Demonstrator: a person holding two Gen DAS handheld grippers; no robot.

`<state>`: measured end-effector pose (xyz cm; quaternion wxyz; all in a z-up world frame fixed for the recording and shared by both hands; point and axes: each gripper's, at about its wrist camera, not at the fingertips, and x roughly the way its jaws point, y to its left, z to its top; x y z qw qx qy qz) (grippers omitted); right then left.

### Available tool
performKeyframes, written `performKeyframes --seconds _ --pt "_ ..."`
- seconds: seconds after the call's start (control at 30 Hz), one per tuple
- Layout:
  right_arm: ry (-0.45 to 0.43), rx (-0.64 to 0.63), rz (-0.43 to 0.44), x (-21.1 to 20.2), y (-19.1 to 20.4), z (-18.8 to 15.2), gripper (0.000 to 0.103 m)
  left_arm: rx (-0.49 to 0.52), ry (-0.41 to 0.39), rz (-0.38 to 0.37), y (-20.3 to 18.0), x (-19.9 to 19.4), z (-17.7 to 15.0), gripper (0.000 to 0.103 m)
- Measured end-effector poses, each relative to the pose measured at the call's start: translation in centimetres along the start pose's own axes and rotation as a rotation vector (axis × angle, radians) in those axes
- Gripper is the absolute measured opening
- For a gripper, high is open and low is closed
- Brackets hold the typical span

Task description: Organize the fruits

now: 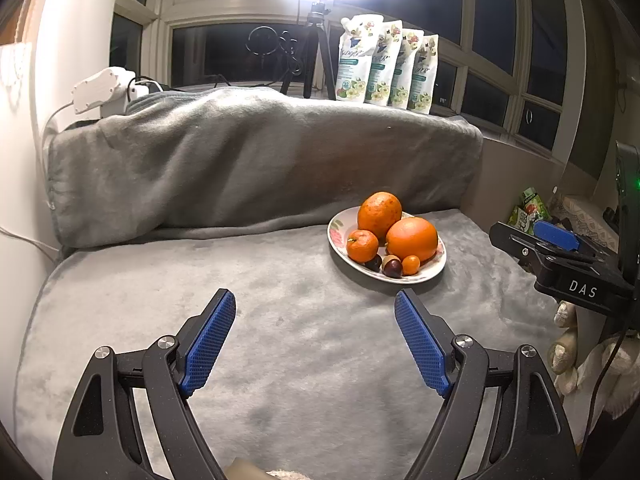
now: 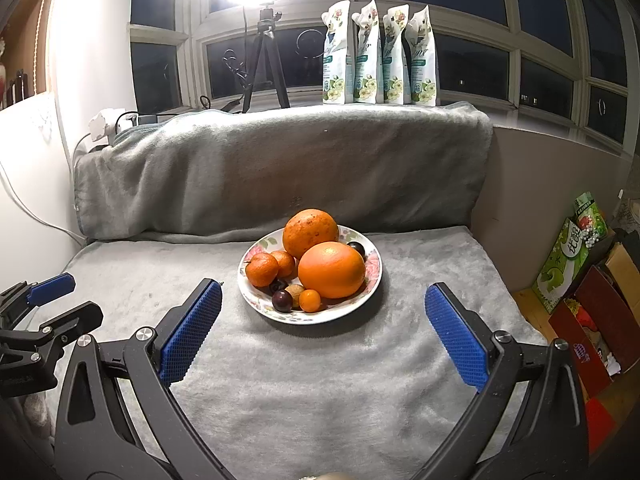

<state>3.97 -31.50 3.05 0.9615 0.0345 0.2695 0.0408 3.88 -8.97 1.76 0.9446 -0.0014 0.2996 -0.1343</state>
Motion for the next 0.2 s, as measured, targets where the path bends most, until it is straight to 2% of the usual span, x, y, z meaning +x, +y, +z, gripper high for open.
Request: performKeyframes --seconds 0.2 --pt "0.0 -0.002 -0.001 0.02 -0.01 0.01 0.103 -0.003 -0.002 -0.003 0.02 -0.06 0.03 0.082"
